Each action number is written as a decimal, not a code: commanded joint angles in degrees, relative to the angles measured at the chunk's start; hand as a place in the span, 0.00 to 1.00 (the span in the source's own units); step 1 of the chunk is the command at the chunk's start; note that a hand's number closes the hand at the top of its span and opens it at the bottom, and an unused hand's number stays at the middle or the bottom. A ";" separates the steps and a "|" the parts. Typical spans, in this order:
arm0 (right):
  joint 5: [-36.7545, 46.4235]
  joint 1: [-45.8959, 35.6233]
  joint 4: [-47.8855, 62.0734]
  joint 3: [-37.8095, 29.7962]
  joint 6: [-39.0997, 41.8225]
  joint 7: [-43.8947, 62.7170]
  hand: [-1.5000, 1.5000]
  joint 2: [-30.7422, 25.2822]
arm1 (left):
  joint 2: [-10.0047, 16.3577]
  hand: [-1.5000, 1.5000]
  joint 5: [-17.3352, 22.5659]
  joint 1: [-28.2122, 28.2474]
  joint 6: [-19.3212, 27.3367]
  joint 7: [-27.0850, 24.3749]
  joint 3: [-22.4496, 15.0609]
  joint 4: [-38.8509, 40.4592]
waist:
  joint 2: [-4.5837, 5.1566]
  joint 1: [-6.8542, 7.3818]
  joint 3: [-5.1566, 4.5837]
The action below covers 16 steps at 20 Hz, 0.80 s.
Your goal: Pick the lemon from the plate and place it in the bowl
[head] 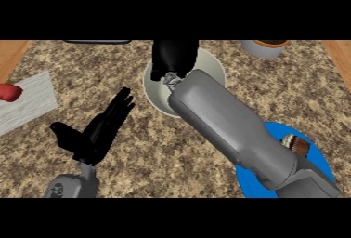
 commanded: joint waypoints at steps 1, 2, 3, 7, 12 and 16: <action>0.53 -1.95 12.73 -2.41 -6.33 -3.53 1.00 0.46 | -1.35 0.50 -0.79 -2.09 1.88 3.27 -1.12 -1.35 | 0.19 0.50 0.02; 0.46 -1.01 14.61 -3.79 -4.14 -5.47 1.00 -0.74 | 1.23 0.50 0.06 -0.60 -0.55 1.37 0.61 -0.83 | 0.22 0.30 0.01; -1.29 -2.14 14.87 -3.51 -0.13 -2.88 1.00 0.46 | -0.83 0.50 -0.13 -1.07 0.90 2.31 -0.51 -0.89 | 0.04 0.15 0.01; -4.84 -3.13 23.67 -11.16 -4.40 -3.26 0.00 -0.25 | 1.21 0.50 1.06 -0.42 -1.41 1.04 1.08 -0.21 | 0.58 1.21 0.02; -7.95 0.83 27.11 -14.96 -16.14 -15.10 0.00 0.41 | 0.21 0.50 -0.08 -1.97 -1.11 -1.25 0.98 2.79 | 0.71 0.63 0.05; -13.00 2.70 22.29 -19.36 -25.39 -21.12 0.00 0.47 | -0.97 0.50 -0.96 -0.95 -0.09 -0.91 -0.43 1.63 | 0.50 0.61 0.14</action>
